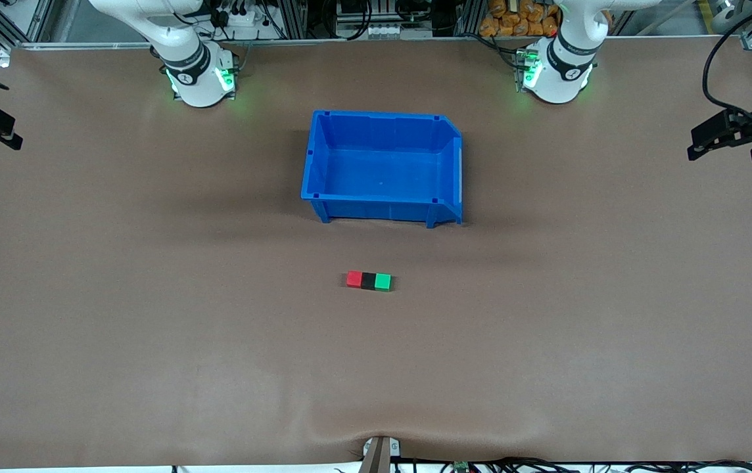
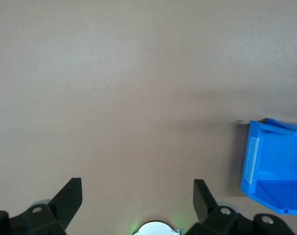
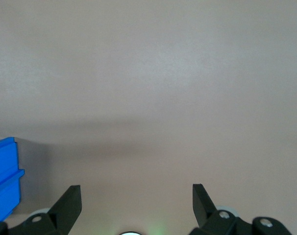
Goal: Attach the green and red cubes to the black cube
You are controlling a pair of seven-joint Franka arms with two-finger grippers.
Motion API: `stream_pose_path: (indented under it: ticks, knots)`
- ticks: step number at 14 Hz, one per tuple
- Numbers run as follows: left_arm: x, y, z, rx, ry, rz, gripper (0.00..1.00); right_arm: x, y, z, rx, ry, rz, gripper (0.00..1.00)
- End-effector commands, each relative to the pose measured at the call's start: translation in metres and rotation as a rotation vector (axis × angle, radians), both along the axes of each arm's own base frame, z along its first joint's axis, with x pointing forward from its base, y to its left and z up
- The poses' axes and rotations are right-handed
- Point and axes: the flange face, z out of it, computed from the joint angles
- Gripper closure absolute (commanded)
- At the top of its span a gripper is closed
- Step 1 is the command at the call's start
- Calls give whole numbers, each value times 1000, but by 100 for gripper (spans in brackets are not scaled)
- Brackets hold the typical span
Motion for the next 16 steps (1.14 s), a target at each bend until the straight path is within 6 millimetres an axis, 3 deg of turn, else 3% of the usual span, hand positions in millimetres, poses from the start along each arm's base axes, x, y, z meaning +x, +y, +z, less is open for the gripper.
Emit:
stream_pose_path:
  ticks: [1,6,16]
  knots:
    - [0,-8,11,-23,7,-25,0,2,-1,3,9,2,-5,0]
    - [-4,-21,15,-59,3,-34,0,2,-1,2,9,6,-6,0]
    - [-6,-9,14,-58,16,-19,0,2,-3,0,11,9,-11,0]
